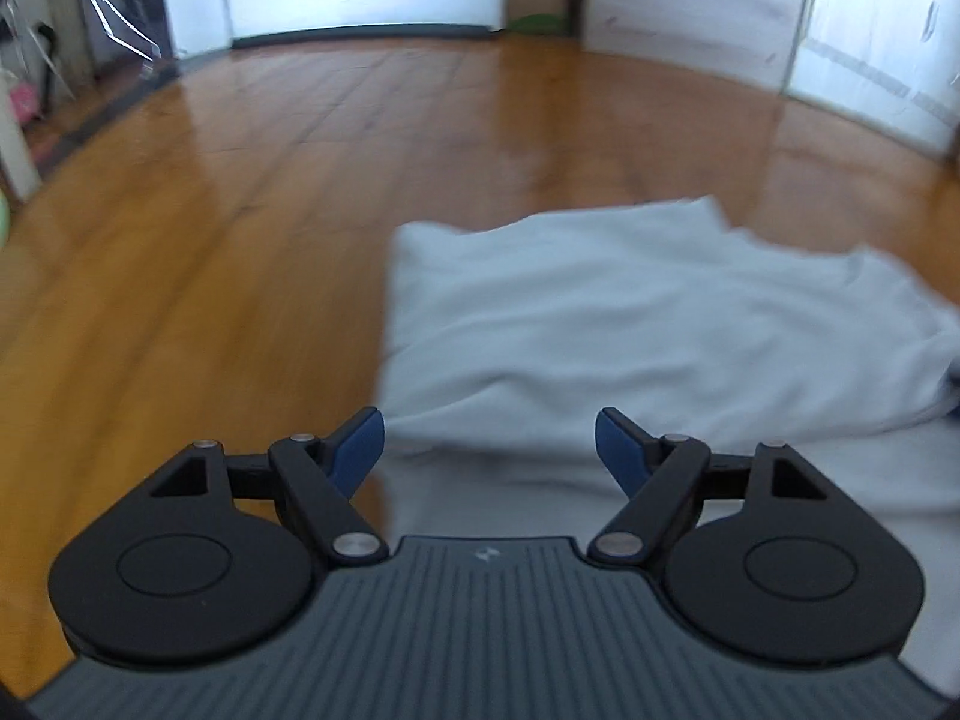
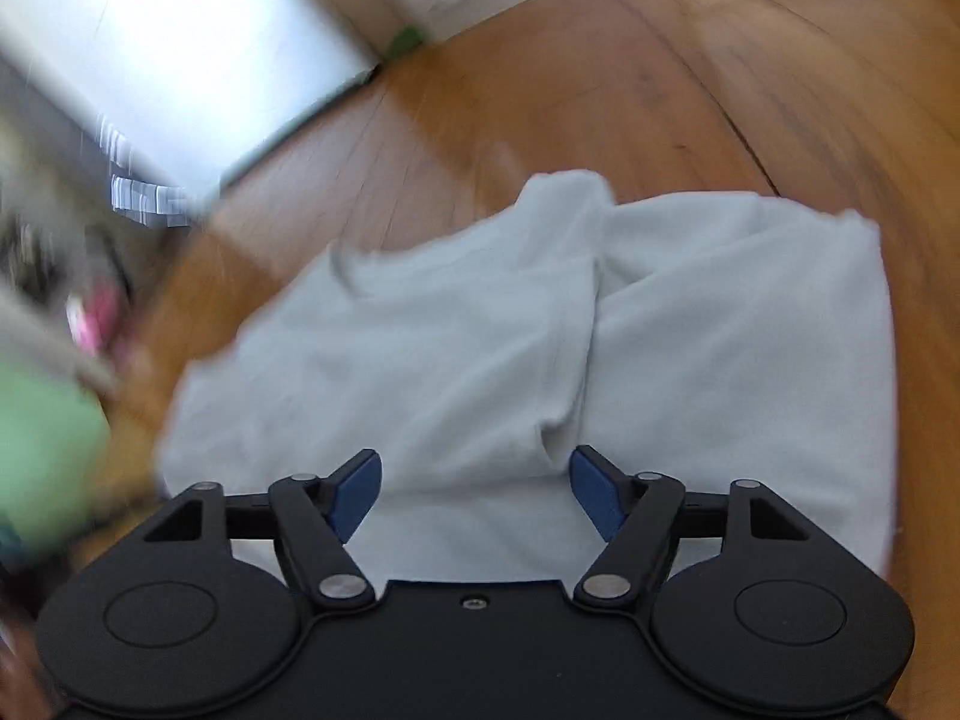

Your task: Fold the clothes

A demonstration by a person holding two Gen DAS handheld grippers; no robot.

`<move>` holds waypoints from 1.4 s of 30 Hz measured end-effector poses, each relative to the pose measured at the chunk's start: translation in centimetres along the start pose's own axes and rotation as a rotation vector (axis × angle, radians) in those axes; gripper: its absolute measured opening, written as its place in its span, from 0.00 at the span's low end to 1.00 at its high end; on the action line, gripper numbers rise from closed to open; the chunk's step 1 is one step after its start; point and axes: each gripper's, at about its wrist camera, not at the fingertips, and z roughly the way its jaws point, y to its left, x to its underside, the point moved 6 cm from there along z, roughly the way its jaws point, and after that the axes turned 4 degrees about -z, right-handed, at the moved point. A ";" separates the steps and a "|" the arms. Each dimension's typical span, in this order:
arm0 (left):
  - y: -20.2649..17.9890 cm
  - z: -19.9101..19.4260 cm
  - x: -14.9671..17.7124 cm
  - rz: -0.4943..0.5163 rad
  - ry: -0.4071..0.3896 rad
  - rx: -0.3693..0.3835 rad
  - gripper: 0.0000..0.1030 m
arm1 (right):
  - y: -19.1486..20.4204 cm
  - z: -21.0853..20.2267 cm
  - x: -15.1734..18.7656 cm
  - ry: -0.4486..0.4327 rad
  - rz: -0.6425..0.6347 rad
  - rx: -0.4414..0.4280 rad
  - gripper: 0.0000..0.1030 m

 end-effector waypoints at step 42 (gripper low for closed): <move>4.6 2.2 0.1 -0.175 -0.074 0.261 0.23 | 31.4 27.6 -5.0 0.540 -0.773 -0.139 0.54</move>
